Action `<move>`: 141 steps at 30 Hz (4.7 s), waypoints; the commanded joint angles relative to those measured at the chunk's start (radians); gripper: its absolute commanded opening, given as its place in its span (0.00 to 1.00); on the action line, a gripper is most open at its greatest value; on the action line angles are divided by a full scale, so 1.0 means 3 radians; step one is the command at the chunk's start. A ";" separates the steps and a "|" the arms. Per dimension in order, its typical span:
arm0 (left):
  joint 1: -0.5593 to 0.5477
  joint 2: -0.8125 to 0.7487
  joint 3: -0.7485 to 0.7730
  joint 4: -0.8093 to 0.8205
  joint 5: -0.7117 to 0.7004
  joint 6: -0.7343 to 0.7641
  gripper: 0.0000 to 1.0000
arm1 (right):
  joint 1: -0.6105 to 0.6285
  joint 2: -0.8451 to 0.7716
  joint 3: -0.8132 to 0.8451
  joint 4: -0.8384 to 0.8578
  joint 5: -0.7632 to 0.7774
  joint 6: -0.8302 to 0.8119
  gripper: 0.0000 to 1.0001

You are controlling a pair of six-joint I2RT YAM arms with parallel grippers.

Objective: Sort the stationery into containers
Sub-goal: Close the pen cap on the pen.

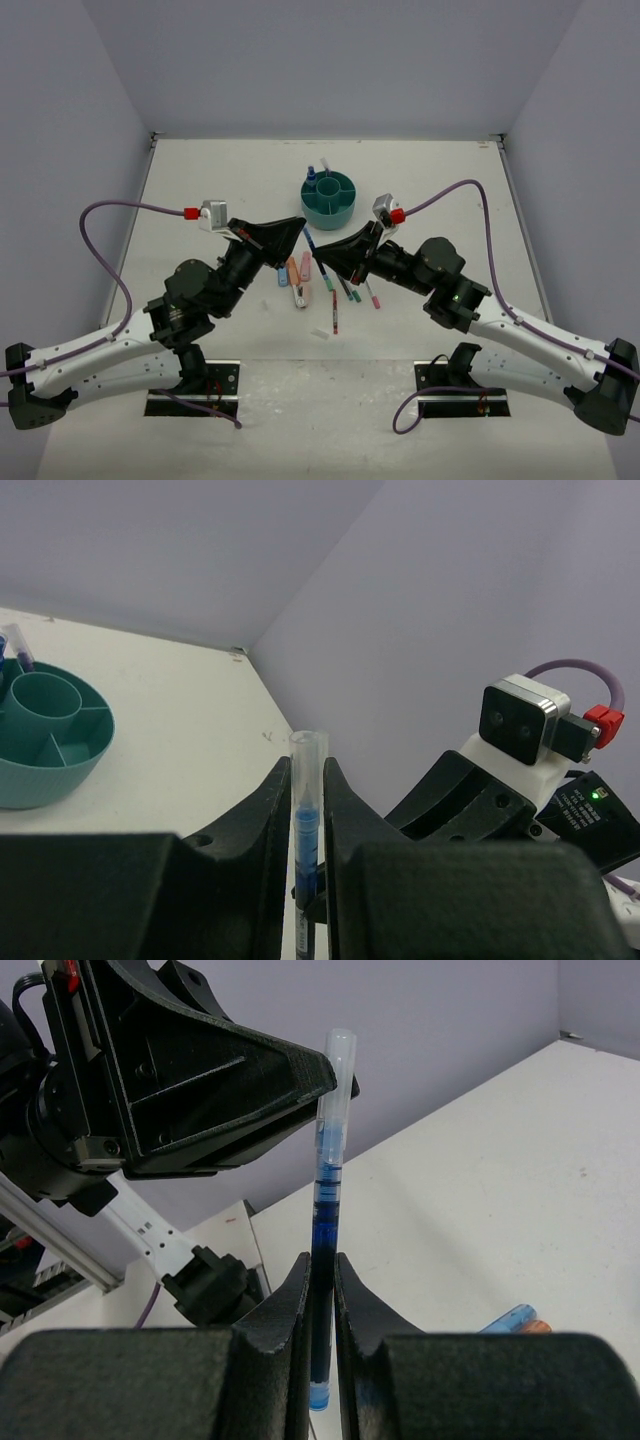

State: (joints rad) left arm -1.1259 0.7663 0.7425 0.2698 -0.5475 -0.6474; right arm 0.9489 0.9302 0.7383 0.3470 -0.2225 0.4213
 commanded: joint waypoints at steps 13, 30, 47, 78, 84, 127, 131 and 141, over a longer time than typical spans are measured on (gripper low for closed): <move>-0.0005 0.0017 -0.0021 -0.0010 0.0439 0.0261 0.30 | 0.0012 -0.0069 0.0213 0.0352 -0.0036 -0.0095 0.00; -0.0005 -0.0096 0.0058 0.0294 0.1492 0.0884 0.00 | 0.0012 0.0122 0.0291 0.0173 -0.0381 -0.0173 0.17; -0.0006 -0.0037 0.0112 0.0327 0.1550 0.1055 0.52 | 0.0012 0.0061 0.0307 0.0061 -0.0559 -0.0287 0.00; -0.0005 -0.0059 0.0393 0.0186 0.1745 0.1190 0.33 | 0.0007 -0.0064 0.0321 -0.0058 -0.1083 -0.0427 0.00; -0.0005 -0.0016 0.0314 0.0210 0.1776 0.1120 0.07 | 0.0010 -0.0117 0.0390 -0.0080 -0.1046 -0.0433 0.00; -0.0041 0.0175 -0.0464 0.0047 0.1299 0.0263 0.00 | -0.0153 0.0269 0.1236 0.0027 -0.0518 -0.0389 0.00; -0.0041 -0.0010 -0.0152 -0.0337 0.1225 0.0554 0.14 | -0.0154 0.0226 0.0956 -0.0102 -0.1227 -0.0352 0.00; -0.0041 -0.0100 0.0247 -0.0526 0.1401 0.0889 0.40 | -0.0151 0.0015 0.0693 -0.0127 -0.1446 -0.0200 0.00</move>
State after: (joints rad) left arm -1.1415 0.7463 0.7785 0.2141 -0.1566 -0.4531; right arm 0.9010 0.9728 0.9263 0.1868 -0.6031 0.3439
